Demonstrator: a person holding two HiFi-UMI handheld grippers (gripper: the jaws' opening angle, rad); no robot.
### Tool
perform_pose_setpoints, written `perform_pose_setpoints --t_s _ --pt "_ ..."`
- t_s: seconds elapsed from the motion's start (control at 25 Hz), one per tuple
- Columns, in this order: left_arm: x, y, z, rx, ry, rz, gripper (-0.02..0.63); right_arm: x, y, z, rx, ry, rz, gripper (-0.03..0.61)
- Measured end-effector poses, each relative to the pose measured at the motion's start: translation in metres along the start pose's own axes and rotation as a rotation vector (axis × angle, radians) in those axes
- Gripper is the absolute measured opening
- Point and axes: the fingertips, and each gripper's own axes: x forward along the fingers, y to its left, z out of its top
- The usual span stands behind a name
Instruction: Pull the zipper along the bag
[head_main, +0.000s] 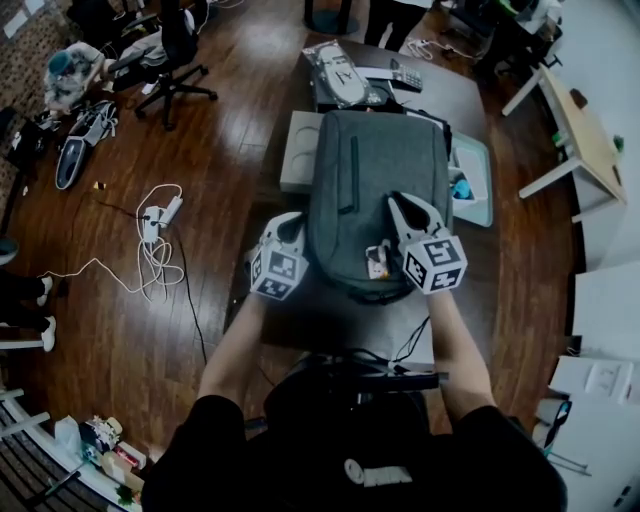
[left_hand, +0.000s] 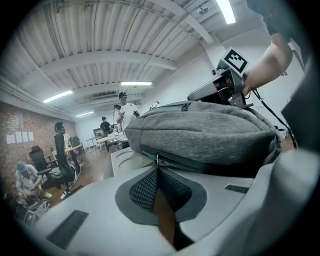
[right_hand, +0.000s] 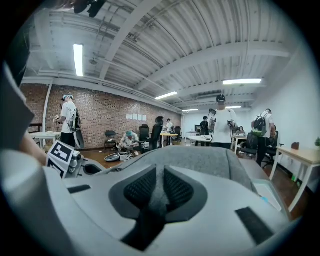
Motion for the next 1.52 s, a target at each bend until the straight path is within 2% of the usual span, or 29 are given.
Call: perform_pose_setpoints --t_s 0.44,0.68,1.0,1.16,1.52 --pt "-0.042 -0.043 -0.011 -0.083 0.030 0.011 0.002 0.006 -0.005 0.001 0.011 -0.007 -0.008 0.037" --pt "-0.063 -0.065 -0.014 -0.109 0.075 0.060 0.002 0.007 -0.004 0.003 0.027 -0.019 0.018 0.037" --pt "-0.076 -0.097 -0.011 -0.083 0.122 0.121 0.002 0.005 -0.003 0.000 0.025 -0.020 0.050 0.035" --pt "-0.081 -0.110 -0.012 -0.045 0.144 0.125 0.002 0.006 -0.002 0.000 0.029 -0.023 0.056 0.035" --pt "-0.095 -0.131 -0.007 -0.041 0.164 0.126 0.002 0.005 -0.001 -0.001 0.025 -0.021 0.064 0.041"
